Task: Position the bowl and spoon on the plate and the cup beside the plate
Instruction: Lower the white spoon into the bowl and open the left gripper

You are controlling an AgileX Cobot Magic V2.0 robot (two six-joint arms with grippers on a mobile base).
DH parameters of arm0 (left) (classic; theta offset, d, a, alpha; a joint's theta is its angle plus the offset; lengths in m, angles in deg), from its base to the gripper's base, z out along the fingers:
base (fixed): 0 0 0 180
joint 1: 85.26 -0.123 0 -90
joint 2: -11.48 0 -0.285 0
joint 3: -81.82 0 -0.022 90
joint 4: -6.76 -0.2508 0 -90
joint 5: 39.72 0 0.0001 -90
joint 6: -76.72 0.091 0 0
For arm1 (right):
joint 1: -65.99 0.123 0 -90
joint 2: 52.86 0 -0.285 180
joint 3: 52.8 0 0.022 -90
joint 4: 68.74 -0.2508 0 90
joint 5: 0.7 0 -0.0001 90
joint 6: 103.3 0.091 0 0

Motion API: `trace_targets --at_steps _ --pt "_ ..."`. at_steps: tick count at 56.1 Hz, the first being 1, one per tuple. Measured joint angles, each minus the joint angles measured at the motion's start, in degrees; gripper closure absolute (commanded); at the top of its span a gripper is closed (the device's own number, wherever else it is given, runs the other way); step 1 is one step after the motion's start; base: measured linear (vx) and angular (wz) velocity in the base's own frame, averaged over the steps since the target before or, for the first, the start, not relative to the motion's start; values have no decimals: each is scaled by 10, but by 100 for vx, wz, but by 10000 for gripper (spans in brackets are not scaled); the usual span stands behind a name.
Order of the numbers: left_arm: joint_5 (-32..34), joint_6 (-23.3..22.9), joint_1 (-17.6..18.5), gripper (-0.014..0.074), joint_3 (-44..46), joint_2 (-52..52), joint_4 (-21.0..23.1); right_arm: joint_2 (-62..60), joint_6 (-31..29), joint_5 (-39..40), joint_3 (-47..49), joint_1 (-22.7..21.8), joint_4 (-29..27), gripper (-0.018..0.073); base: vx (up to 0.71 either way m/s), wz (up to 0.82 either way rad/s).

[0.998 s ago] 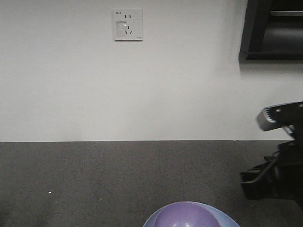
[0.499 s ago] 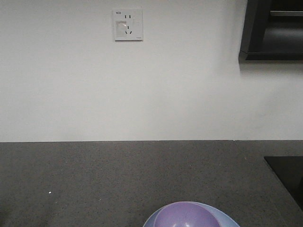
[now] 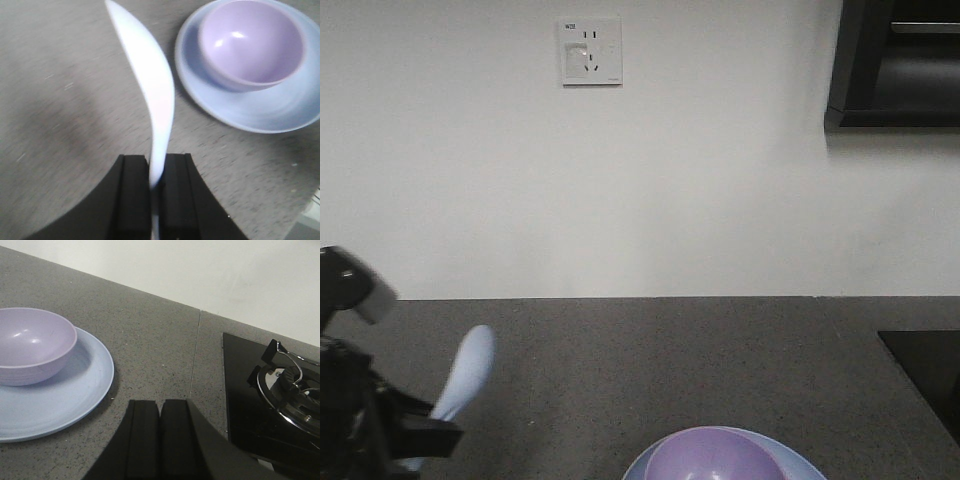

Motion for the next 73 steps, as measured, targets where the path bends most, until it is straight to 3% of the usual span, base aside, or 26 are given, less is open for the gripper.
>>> trace_targets --at_steps 13,23,36,43,64,73 --pt "-9 9 121 596 97 -135 10 0 0 1 -1 0 1 571 0 0" --pt "-11 -1 174 596 166 -227 14 0 2 1 -1 0 1 571 0 0" --pt "-23 -71 191 587 242 -323 14 0 4 1 -1 0 1 571 0 0" --pt "-25 -87 194 537 254 -353 13 0 4 1 -1 0 1 571 0 0" --pt "-36 -89 199 174 257 -366 12 0 4 1 -1 0 1 571 0 0" --pt "-36 -89 200 88 257 -366 12 0 4 1 -1 0 1 571 0 0"
